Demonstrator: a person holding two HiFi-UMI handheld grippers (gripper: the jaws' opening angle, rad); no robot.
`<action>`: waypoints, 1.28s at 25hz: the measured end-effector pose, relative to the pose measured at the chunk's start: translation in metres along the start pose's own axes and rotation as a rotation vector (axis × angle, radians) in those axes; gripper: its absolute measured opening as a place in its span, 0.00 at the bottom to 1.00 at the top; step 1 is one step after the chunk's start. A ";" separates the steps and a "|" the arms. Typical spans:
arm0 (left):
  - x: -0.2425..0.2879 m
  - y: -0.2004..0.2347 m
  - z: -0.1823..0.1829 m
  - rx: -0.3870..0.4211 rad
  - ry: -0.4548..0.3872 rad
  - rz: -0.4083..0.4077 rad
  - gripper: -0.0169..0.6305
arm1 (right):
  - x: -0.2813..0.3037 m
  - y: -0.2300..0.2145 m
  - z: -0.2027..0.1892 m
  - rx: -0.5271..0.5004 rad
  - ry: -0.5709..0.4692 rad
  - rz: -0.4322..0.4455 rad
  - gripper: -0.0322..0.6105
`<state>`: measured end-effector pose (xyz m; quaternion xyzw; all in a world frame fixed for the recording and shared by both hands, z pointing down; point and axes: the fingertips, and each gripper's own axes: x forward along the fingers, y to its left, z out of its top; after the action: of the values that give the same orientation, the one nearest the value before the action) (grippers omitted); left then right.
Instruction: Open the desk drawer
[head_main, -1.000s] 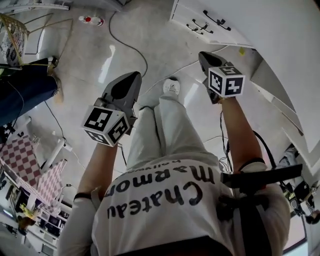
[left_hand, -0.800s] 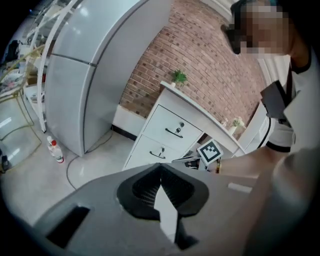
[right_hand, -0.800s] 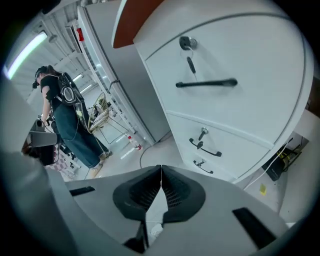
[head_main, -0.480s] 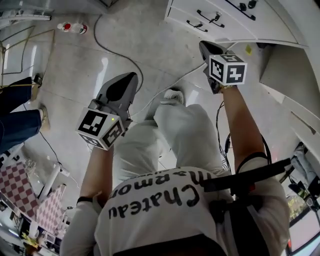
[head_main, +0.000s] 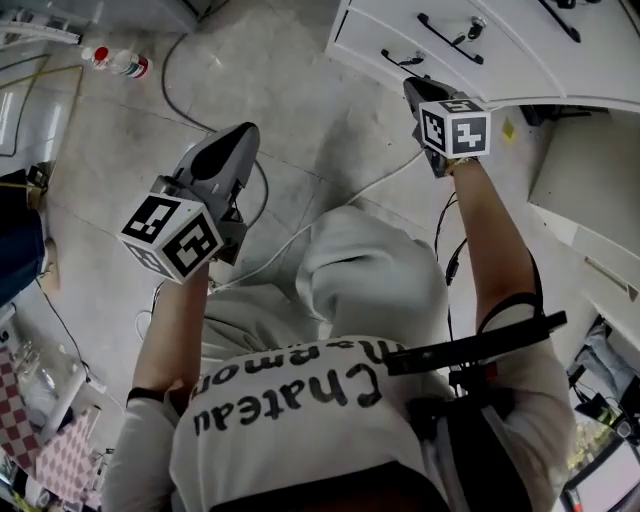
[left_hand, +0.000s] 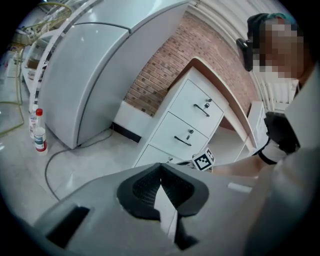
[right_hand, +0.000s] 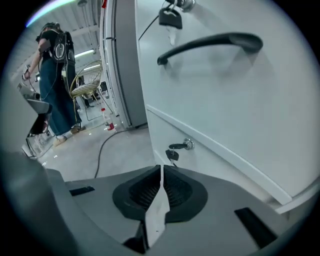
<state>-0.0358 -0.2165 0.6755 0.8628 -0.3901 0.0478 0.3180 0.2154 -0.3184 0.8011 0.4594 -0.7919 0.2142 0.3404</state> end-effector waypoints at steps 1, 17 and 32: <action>0.001 0.001 -0.003 -0.001 0.003 -0.001 0.05 | 0.006 -0.004 -0.001 -0.018 0.004 -0.012 0.07; -0.041 0.030 -0.012 -0.035 0.017 0.122 0.05 | 0.065 -0.025 -0.007 -0.583 0.234 -0.238 0.08; -0.046 0.035 -0.026 -0.071 0.016 0.149 0.05 | 0.072 -0.025 -0.009 -0.738 0.245 -0.304 0.07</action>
<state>-0.0880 -0.1894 0.6986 0.8191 -0.4520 0.0645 0.3471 0.2160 -0.3665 0.8607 0.3894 -0.6924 -0.0835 0.6016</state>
